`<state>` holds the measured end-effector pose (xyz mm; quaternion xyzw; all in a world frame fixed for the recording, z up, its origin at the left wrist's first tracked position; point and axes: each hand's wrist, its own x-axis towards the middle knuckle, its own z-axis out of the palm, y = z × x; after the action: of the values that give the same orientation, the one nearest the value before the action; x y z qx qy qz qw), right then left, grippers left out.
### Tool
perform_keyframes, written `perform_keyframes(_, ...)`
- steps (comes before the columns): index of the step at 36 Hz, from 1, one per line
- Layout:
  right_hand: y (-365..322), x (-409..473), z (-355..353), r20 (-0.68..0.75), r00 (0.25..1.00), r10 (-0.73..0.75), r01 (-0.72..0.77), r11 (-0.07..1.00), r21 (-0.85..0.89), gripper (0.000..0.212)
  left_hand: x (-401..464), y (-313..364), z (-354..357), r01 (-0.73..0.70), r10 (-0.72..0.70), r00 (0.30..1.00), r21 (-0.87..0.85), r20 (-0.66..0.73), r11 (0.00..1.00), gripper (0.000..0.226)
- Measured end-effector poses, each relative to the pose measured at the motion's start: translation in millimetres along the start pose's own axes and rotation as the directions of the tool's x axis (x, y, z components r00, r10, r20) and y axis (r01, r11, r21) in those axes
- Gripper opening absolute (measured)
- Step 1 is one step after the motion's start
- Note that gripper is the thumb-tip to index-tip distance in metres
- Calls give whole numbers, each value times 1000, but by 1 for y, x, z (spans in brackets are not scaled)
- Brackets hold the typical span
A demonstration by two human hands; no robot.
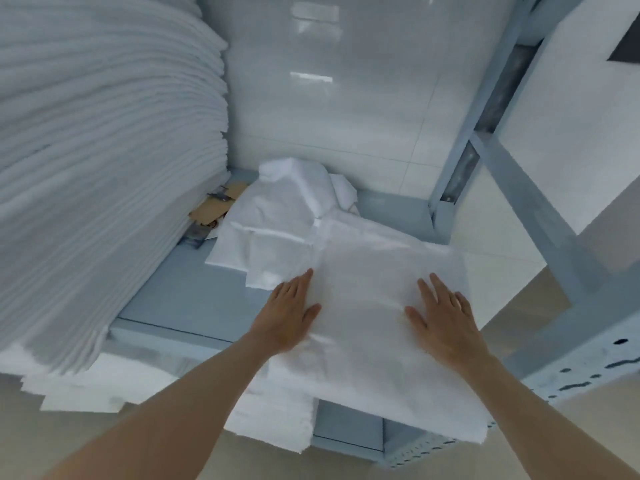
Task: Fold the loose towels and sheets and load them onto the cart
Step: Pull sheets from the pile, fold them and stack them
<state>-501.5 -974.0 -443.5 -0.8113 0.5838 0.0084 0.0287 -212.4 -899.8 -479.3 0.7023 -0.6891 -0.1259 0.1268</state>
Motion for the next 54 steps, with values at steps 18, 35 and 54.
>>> perform_keyframes(18, -219, -10, -101, 111, 924, -365, 369, 929, -17, 59, -98, -72, -154, 367, -401, 916, -380, -10, 849, 56)
perform_keyframes(35, -318, 115, 22, 153, 973, -175, 200, 965, -172, 107, 8, -128, -71, 472, -547, 814, -773, 197, 424, 61)
perform_keyframes(54, -297, 200, 33, -117, 989, 89, -105, 984, -141, 76, 60, -134, -43, 436, -781, 545, -899, 305, -47, 33)
